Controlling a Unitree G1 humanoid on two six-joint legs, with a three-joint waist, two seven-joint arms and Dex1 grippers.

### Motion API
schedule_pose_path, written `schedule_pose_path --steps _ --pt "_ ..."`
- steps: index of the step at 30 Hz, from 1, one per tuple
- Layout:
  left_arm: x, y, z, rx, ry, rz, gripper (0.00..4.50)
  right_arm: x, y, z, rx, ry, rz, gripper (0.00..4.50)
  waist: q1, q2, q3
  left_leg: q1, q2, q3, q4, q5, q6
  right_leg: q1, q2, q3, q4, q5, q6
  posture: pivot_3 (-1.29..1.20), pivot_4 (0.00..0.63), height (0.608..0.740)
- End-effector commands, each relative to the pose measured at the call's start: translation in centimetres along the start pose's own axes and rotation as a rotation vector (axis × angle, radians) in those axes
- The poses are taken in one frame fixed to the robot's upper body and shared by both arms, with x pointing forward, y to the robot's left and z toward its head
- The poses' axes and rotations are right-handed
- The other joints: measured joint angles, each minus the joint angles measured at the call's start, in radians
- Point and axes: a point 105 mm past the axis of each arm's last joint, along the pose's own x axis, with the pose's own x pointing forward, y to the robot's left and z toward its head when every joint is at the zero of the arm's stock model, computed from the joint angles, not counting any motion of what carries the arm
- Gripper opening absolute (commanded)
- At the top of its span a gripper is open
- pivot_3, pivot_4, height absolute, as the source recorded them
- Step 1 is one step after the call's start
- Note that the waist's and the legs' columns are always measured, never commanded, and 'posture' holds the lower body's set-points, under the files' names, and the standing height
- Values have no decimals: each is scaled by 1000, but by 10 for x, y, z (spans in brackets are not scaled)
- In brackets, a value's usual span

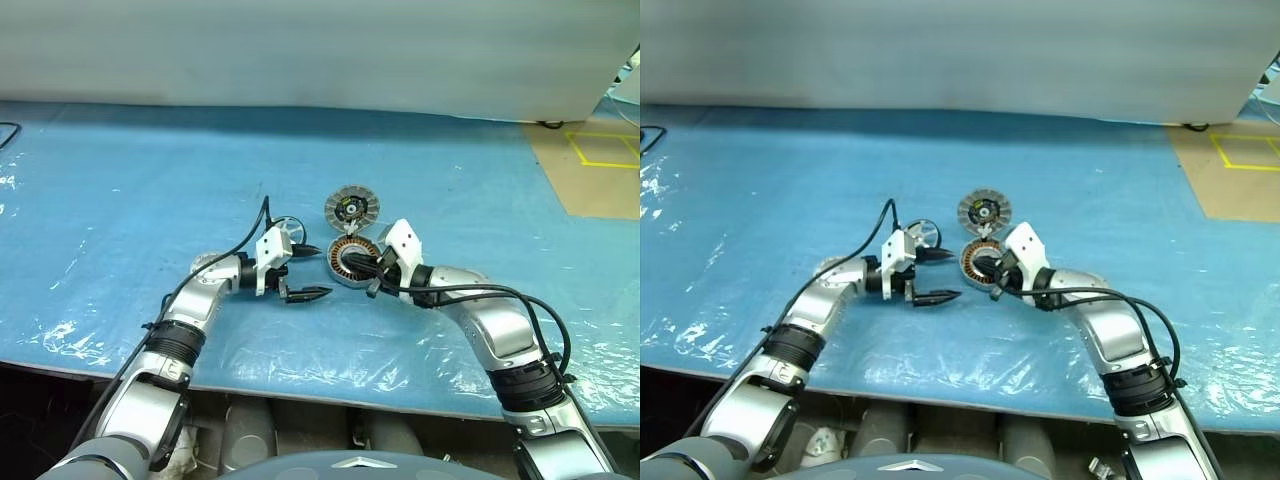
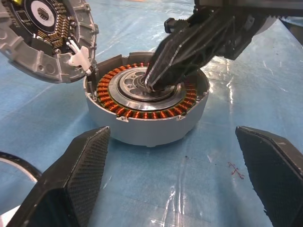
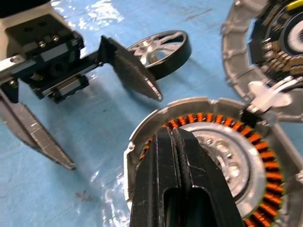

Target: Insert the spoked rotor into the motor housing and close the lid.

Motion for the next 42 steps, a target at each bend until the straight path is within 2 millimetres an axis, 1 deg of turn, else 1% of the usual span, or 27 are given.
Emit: schedule_pose_path --steps 1,5,9,15,19,25,33,42 --pt "1 1 5 19 -15 -4 4500 -2 5 10 -46 -27 13 13 0 0 0 0 0 0 0 0 0 0 0 0 0 0 0 0 150 740" --pt "1 2 6 20 -16 -4 4500 -3 -1 12 -60 -29 -16 13 0 0 0 0 0 0 0 0 0 0 0 0 0 0 -1 0 150 740" --pt "2 2 5 19 -16 -3 4500 -3 -1 20 -42 -74 -4 13 0 0 0 0 0 0 0 0 0 0 0 0 0 -1 -2 0 150 740" --pt "2 2 5 17 -16 1 4500 -3 -2 18 -54 -60 -6 13 0 0 0 0 0 0 0 0 0 0 0 0 0 0 -1 0 150 740" --pt "1 1 4 14 -13 1 4500 -3 -1 24 -41 -91 -4 13 0 0 0 0 0 0 0 0 0 0 0 0 0 -1 -1 0 150 740" --pt "2 0 3 11 -14 -2 4500 -2 -11 29 -50 -118 -65 13 0 0 0 0 0 0 0 0 0 0 0 0 0 -1 -1 0 150 740" --pt "2 -1 3 12 -11 -6 4500 -1 -15 10 -71 -21 -93 13 0 0 0 0 0 0 0 0 0 0 0 0 0 0 0 0 150 740" --pt "4 -2 2 10 -9 -12 4500 -1 -12 3 -67 10 -82 13 0 0 0 0 0 0 0 0 0 0 0 0 0 0 0 0 150 740"
